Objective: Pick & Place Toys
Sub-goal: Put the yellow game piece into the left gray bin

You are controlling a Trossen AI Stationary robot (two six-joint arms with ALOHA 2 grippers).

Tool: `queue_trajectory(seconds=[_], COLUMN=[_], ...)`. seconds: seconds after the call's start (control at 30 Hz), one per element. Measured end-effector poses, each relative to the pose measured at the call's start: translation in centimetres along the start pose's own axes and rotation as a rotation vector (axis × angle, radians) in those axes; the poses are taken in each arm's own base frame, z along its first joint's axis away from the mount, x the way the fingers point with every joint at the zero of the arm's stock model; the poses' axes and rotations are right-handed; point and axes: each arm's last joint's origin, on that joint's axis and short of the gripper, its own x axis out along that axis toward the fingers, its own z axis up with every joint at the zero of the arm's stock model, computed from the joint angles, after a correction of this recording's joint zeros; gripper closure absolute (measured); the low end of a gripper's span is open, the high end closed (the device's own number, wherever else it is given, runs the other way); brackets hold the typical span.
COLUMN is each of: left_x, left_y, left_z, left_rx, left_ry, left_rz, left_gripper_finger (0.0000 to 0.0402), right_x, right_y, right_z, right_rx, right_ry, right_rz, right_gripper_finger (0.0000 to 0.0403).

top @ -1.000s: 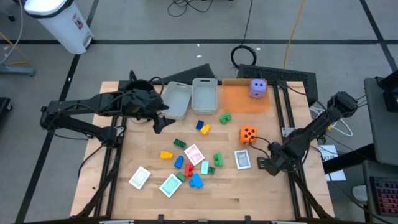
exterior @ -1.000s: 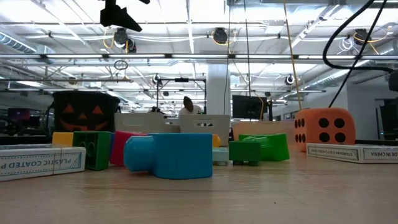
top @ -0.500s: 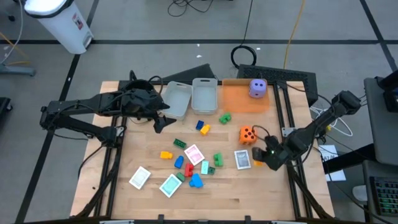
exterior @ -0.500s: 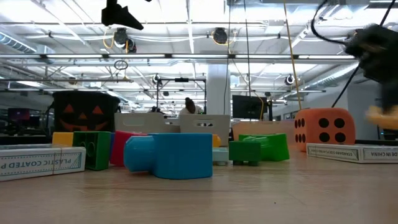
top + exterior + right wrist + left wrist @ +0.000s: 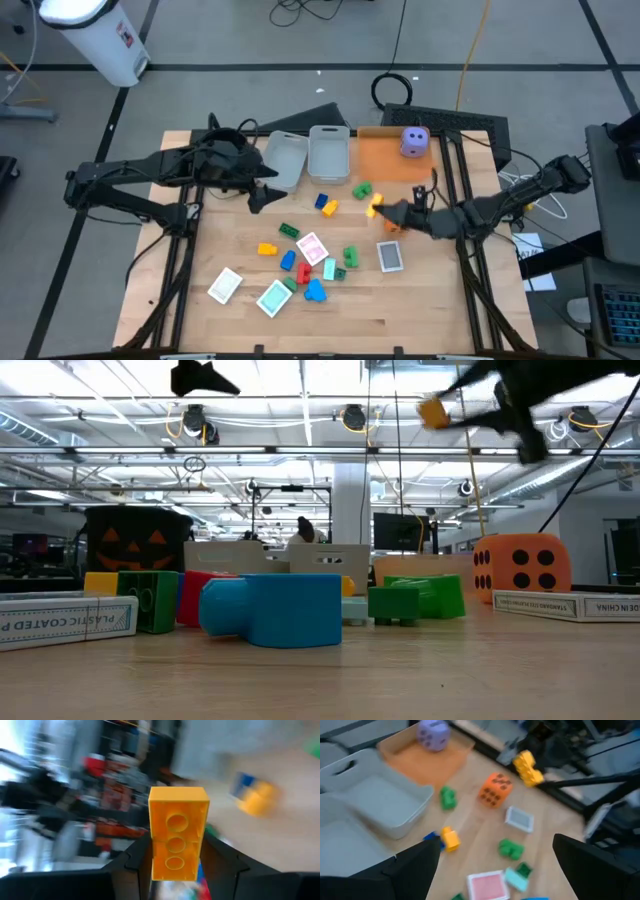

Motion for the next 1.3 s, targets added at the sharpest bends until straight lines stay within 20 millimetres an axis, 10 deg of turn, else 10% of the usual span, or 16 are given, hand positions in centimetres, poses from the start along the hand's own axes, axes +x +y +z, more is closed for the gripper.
queue_trajectory(seconds=[0.27,0.77,1.3], left_x=[2.0,11.9,15.7], left_y=[-0.8,-0.1,-0.6], left_z=[1.2,5.6,4.7], left_rx=[-0.159,-0.731,-0.946], left_ry=[-0.057,-0.221,-0.292], left_rz=[-0.151,-0.734,-0.976], left_gripper_finger=[0.0011,0.0011,0.0011], right_x=[1.2,2.3,3.4], right_y=[3.8,11.1,10.8], right_z=[3.7,6.9,6.2], right_rx=[-0.211,-0.894,-1.129], right_ry=[-0.218,-0.236,-0.2], right_rz=[0.308,0.511,0.517], right_gripper_finger=[0.0281,0.0281,0.0279])
